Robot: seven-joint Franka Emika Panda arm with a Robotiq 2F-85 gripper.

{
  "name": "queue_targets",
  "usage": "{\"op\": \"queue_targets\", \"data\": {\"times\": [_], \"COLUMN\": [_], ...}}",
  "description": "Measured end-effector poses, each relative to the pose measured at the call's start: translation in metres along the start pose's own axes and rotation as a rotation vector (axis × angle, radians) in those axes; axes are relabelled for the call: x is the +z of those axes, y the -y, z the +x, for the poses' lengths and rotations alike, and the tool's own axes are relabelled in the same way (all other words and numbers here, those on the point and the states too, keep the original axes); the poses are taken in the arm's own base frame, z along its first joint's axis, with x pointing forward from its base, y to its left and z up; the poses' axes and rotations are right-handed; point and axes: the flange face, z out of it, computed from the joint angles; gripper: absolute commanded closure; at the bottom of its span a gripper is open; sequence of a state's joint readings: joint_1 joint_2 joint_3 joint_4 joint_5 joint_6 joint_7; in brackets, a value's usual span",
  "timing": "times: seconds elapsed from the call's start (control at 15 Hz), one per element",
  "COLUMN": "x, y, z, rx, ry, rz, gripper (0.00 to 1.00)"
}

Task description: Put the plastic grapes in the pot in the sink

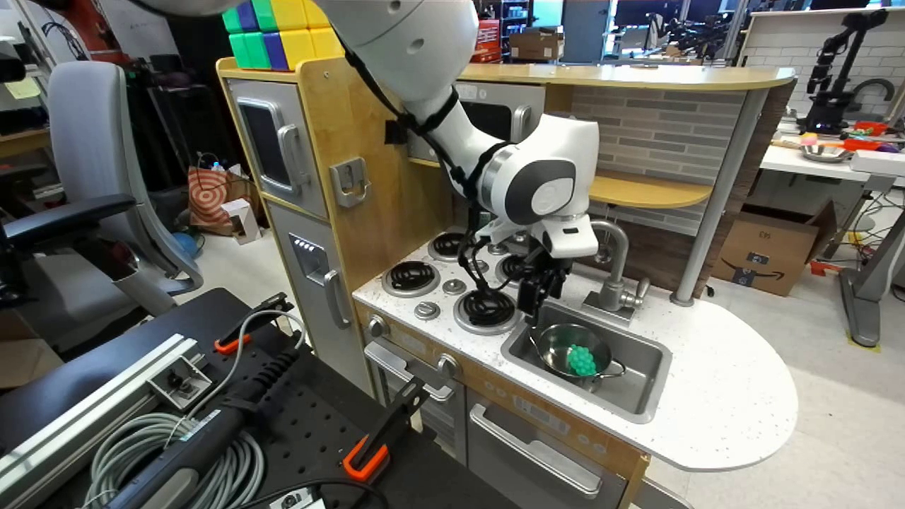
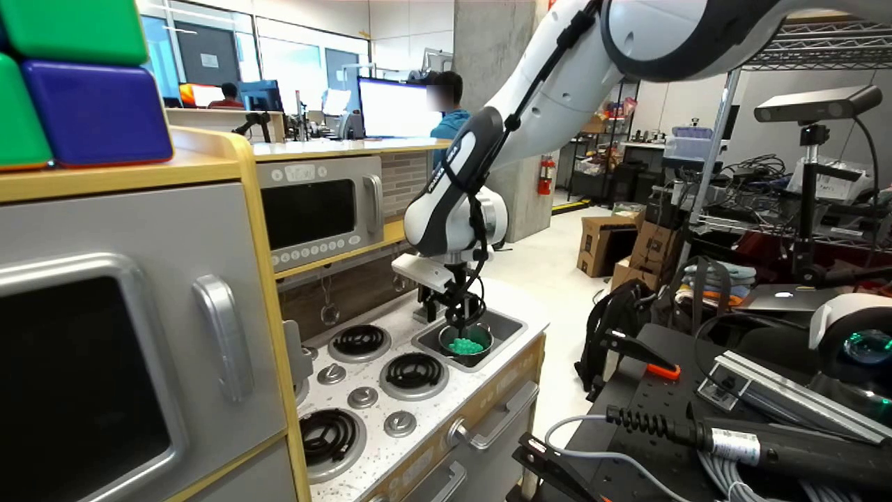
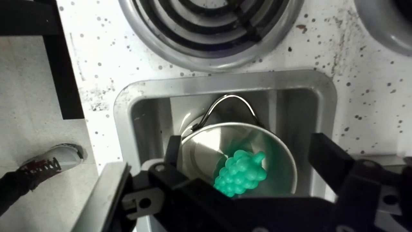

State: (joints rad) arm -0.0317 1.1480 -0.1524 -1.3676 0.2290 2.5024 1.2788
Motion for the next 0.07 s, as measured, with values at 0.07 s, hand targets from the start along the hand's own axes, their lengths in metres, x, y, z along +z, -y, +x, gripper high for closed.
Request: {"op": "queue_targets", "data": {"times": [0.07], "x": [-0.0081], "y": [-0.0040], "z": [-0.0019], "rx": [-0.031], "ry": [0.003], "rz": [0.012], "gripper": [0.00]}}
